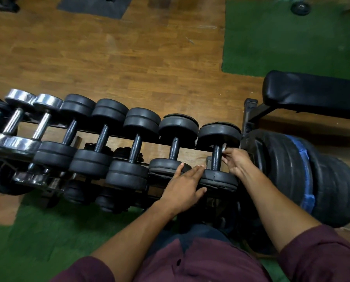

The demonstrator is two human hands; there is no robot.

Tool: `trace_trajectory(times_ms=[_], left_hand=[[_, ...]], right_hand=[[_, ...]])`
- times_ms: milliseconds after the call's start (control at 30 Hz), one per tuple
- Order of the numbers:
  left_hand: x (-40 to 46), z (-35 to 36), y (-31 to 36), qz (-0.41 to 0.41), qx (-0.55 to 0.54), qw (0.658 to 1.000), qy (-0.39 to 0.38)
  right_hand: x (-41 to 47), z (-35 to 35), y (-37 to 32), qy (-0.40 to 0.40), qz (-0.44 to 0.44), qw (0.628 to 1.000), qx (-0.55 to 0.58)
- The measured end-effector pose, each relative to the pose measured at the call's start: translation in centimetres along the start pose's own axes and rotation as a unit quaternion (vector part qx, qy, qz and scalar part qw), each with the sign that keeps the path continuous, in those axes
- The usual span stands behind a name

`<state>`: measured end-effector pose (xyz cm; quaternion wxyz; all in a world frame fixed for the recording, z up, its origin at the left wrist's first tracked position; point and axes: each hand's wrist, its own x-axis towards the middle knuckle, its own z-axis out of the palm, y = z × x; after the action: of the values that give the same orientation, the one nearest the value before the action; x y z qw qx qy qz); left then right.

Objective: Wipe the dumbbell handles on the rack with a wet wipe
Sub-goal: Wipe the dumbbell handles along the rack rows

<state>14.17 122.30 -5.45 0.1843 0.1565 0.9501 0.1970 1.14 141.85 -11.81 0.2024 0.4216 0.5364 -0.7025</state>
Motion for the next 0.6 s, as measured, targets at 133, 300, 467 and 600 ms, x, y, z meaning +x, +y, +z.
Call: trace_trajectory(times_ms=[133,300,467,600], left_hand=[[0.0,0.2,0.1,-0.003,0.003,1.000,0.007],[-0.2,0.3,0.2,-0.004,0.006,1.000,0.017],[-0.3,-0.2,0.0,0.014,-0.006,1.000,0.006],[-1.4,-0.8,-0.8,0.021,-0.043,0.998,0.040]], right_hand=[[-1.3,-0.4,-0.8,0.035,-0.057,0.997,-0.026],[-3.4,-1.0,-2.3,-0.005,-0.098,0.994,-0.041],[-5.6,-0.8,-2.7,-0.044,-0.123,0.989,-0.063],[-8.2,0.1,-2.3,-0.059,-0.144,0.984,-0.087]])
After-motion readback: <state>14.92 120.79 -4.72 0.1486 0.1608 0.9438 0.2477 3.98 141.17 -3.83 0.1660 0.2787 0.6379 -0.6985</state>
